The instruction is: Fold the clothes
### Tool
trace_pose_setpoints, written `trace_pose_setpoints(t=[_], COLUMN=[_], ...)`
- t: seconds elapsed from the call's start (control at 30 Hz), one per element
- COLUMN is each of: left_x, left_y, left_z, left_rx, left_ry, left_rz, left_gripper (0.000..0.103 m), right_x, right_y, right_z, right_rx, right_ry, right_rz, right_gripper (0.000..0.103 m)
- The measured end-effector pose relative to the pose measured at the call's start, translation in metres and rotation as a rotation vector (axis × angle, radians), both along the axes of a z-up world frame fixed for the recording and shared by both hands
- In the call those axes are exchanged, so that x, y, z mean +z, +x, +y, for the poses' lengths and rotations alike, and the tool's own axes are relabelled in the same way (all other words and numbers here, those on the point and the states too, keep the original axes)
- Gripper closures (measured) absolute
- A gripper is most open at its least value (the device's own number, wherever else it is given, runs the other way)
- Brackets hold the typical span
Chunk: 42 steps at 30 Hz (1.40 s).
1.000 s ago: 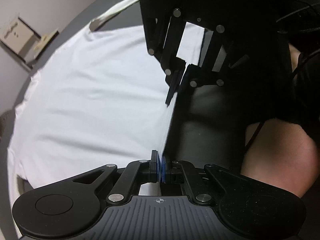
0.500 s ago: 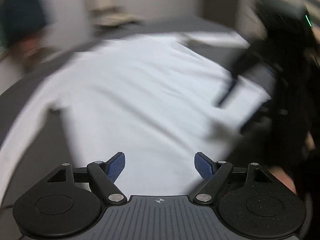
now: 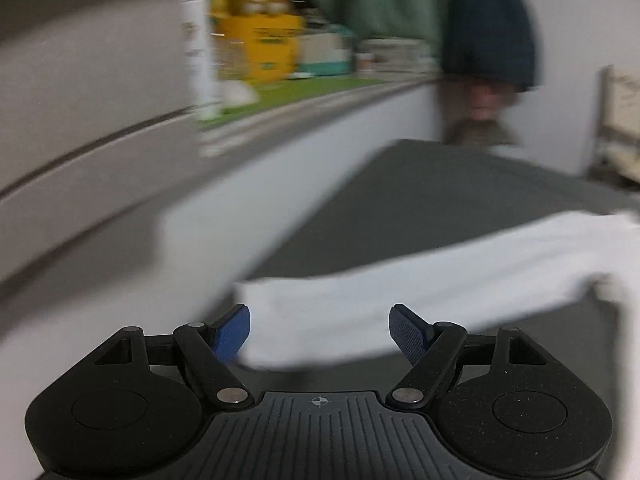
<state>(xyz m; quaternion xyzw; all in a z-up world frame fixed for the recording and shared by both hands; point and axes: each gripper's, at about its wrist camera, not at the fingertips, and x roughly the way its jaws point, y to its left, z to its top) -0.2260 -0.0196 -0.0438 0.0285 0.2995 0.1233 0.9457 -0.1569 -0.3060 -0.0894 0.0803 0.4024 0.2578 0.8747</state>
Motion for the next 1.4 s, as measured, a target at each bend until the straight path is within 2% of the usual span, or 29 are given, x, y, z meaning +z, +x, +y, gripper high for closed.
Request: trace_pose_setpoints(t=[0.07,0.13,0.27,0.5,0.53,0.57,0.6,0.67,0.73,0.77,0.8,0.83,0.97,1.07,1.27,1.4], left_x=[-0.017,-0.026,-0.037,-0.067,-0.07,-0.074,-0.078,-0.087,-0.096,-0.099,-0.103,-0.101,-0.088,-0.06,0.017,0.061], left_y=[0.032,0.049,0.077,0.103,0.105,0.109,0.113,0.12,0.126,0.128,0.131,0.129,0.121,0.112,0.086,0.056], left_z=[-0.001,0.01,0.039,0.058,0.062,0.065,0.068,0.069,0.067,0.065,0.063,0.061,0.043,0.022,-0.072,-0.146], left_rx=[0.031,0.039,0.058,0.106,0.111,0.118,0.122,0.125,0.125,0.129,0.132,0.124,0.093,0.043,-0.277,-0.482], left_ry=[0.048,0.058,-0.02,-0.031,-0.05,-0.071,-0.09,-0.118,-0.125,-0.114,-0.102,-0.1,-0.049,-0.092,-0.246,-0.354], left_rz=[0.008,0.004,-0.029,-0.022,-0.019,-0.011,0.0,0.004,0.004,0.008,0.013,0.014,-0.024,-0.099,-0.304,-0.368], left_gripper=[0.026,0.026,0.026,0.027,0.032,0.046,0.056,0.061,0.061,0.07,0.087,0.094,0.098,0.098,0.098,0.098], right_x=[-0.001,-0.003,-0.006,-0.013,-0.014,-0.015,-0.017,-0.019,-0.021,-0.022,-0.022,-0.022,-0.019,-0.018,-0.015,-0.01], right_y=[0.003,0.009,0.019,0.027,0.028,0.028,0.027,0.025,0.023,0.022,0.021,0.021,0.02,0.02,0.018,0.019], right_z=[0.002,0.008,0.016,0.016,0.016,0.016,0.016,0.016,0.016,0.017,0.017,0.017,0.019,0.018,0.011,-0.006], right_rx=[0.02,0.045,0.088,0.106,0.106,0.104,0.103,0.101,0.102,0.103,0.103,0.105,0.108,0.101,0.061,-0.015], right_ry=[-0.006,-0.004,0.01,0.051,0.054,0.055,0.055,0.051,0.042,0.036,0.032,0.03,0.025,0.027,0.046,0.102], right_rz=[0.002,0.005,0.014,0.054,0.054,0.057,0.063,0.072,0.076,0.077,0.077,0.075,0.061,0.049,0.033,0.026], right_gripper=[0.048,0.048,0.048,0.047,0.047,0.047,0.047,0.047,0.047,0.047,0.047,0.047,0.047,0.047,0.047,0.047])
